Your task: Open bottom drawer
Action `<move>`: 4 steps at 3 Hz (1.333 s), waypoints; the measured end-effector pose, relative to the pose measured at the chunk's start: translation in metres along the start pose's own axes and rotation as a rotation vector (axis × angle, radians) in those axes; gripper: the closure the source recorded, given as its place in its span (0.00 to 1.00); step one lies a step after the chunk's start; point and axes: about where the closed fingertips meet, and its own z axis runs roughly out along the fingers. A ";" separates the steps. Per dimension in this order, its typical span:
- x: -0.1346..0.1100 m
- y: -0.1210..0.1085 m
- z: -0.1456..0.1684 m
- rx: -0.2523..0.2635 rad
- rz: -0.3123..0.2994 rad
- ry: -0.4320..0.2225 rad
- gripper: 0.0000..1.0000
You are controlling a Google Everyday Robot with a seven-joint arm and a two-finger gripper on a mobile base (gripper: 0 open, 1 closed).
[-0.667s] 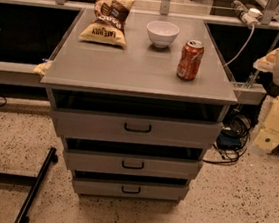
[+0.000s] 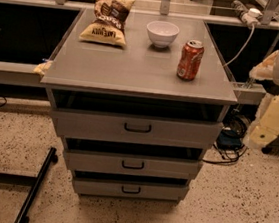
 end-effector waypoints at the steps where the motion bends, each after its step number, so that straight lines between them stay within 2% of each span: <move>1: -0.001 0.005 0.019 -0.011 0.002 -0.028 0.41; 2: -0.015 0.037 0.104 -0.115 -0.002 -0.153 0.65; 3: -0.035 0.087 0.222 -0.284 0.001 -0.281 0.88; 4: -0.038 0.134 0.331 -0.405 0.045 -0.350 1.00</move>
Offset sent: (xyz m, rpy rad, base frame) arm 0.0324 0.1091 -0.3080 0.4154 0.0887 0.1169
